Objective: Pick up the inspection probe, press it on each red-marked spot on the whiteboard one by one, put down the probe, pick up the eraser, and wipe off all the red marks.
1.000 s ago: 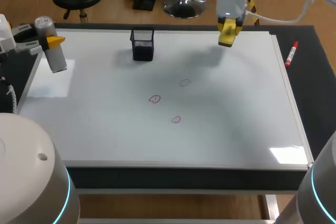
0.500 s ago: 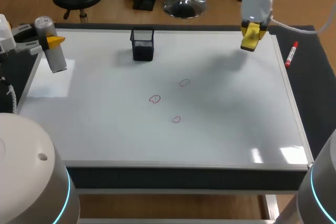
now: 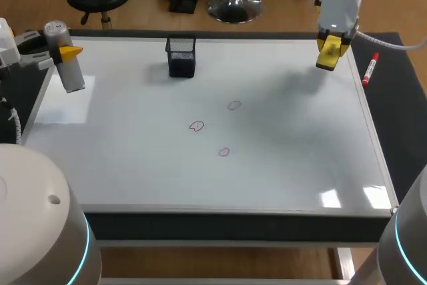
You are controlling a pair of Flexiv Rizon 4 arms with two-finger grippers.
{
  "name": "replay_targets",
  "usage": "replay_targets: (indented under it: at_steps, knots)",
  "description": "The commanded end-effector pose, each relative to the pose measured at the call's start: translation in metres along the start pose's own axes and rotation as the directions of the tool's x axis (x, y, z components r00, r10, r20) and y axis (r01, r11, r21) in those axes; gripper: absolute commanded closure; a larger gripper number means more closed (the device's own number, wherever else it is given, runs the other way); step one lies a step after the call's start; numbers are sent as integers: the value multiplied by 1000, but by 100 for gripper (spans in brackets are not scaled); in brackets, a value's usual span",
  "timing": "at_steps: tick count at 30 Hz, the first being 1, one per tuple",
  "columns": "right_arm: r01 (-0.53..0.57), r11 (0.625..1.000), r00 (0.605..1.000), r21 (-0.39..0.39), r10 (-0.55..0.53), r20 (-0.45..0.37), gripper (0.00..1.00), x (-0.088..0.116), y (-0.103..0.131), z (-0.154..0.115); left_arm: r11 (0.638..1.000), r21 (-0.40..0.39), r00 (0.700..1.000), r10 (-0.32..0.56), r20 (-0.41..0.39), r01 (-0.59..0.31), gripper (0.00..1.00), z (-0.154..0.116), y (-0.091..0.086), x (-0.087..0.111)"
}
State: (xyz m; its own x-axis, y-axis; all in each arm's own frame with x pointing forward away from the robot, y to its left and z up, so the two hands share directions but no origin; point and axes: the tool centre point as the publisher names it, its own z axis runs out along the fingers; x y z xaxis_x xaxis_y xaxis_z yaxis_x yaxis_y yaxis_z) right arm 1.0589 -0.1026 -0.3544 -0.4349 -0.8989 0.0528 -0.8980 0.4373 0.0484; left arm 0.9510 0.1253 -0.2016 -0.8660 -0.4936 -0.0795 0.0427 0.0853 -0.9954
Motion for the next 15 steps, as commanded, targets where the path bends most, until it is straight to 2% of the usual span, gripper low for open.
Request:
replay_targets:
  at_steps: [1, 15]
  knots:
    - [12, 1000, 1000, -11, -12, -4, 100, 2, -7, 3, 1000, 2, 1000, 1, -1, -1, 100, 0, 0, -1]
    - [12, 1000, 1000, -11, -12, -4, 100, 2, -7, 3, 1000, 2, 1000, 1, -1, -1, 100, 0, 0, -1]
